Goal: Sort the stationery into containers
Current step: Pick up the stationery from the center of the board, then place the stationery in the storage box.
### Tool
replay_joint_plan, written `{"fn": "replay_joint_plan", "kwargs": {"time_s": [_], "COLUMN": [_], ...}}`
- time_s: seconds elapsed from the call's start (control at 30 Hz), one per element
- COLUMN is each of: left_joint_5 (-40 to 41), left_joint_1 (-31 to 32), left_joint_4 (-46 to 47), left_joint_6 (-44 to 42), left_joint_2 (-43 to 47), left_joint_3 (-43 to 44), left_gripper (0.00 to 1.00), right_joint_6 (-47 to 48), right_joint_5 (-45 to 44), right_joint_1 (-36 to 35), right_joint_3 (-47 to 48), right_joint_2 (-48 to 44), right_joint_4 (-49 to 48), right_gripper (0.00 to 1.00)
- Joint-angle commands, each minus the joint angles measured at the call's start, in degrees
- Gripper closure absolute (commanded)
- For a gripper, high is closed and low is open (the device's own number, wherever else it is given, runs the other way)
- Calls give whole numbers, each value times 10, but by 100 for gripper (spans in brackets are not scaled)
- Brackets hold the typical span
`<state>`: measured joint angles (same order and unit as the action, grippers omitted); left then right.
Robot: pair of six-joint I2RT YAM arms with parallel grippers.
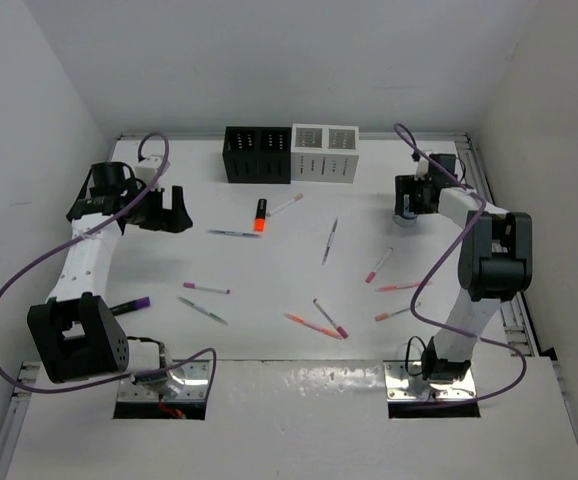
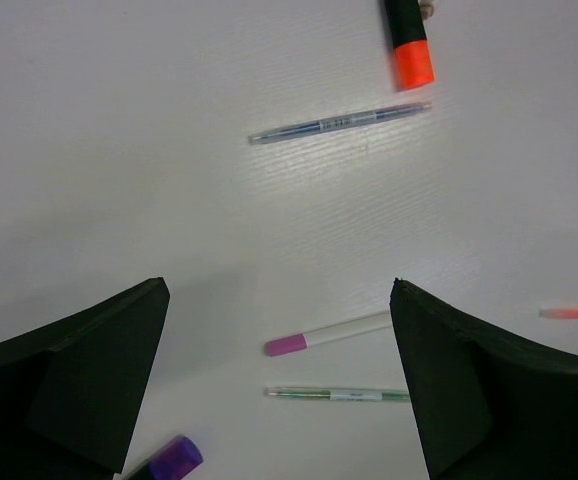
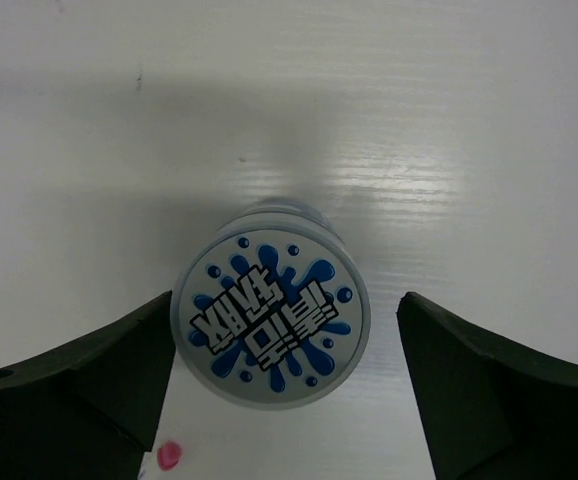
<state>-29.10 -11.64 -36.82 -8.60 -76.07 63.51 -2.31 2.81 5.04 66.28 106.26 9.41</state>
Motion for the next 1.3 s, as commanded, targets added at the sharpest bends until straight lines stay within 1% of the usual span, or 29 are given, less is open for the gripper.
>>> {"fn": "replay_joint_plan", "kwargs": {"time_s": [0.0,0.03,0.07,0.17,0.2,0.37,0.4,0.5,0.53,0.57,0.6,0.63,0.67,0.7,0.73,0.77,0.8,0.87,0.93,1.07,1.27], "left_joint_5": [-23,-23,-24,-25,-26,-28,-27,-27,-28,-27,-26,-23,-15,-12,-11,-9,-7,-5,-8,-26,-29], "left_joint_1": [-13,-13,-13,-15,-15,-16,-17,-17,-17,-17,-17,-16,-17,-17,-17,-18,-20,-18,-20,-20,-22], "left_joint_4": [3,4,4,6,7,7,7,10,10,10,10,11,14,15,16,18,20,25,30,32,39], "left_joint_6": [-12,-12,-12,-12,-12,-15,-17,-17,-17,-19,-25,-27,-31,-33,-34,-39,-38,-38,-34,-25,-20], "left_joint_2": [7,6,6,8,9,13,14,17,19,19,18,18,17,18,18,18,17,16,12,-1,-6], "left_joint_3": [18,17,15,12,12,11,10,7,7,7,9,12,18,22,26,31,34,36,33,25,18], "left_gripper": [0,0,0,0,0,0,0,0,0,0,0,0,0,0,0,0,0,0,0,0,0], "right_joint_6": [9,10,9,12,12,9,7,4,3,1,-3,-6,-9,-10,-11,-15,-16,-22,-22,-15,-7], "right_joint_5": [-9,-8,-8,-8,-7,19,27,50,55,65,69,72,75,77,79,80,80,77,71,48,27], "right_joint_1": [-2,-1,-2,-1,-1,-1,-2,-8,-13,-17,-25,-29,-40,-45,-45,-69,-76,-96,-109,-143,-166], "right_joint_3": [27,27,26,17,16,26,42,95,112,130,167,190,233,256,280,325,347,398,425,441,489], "right_joint_2": [6,9,7,4,2,-23,-26,-36,-36,-36,-34,-30,-26,-21,-10,-3,3,22,39,69,140], "right_joint_4": [-26,-24,-24,-28,-32,-20,-11,31,57,68,91,101,121,130,140,154,156,152,137,61,16], "right_gripper": [16,17,22,30,37,55,64,75,83,86,90,92,94,98,100,100,100,100,100,100,100]}}
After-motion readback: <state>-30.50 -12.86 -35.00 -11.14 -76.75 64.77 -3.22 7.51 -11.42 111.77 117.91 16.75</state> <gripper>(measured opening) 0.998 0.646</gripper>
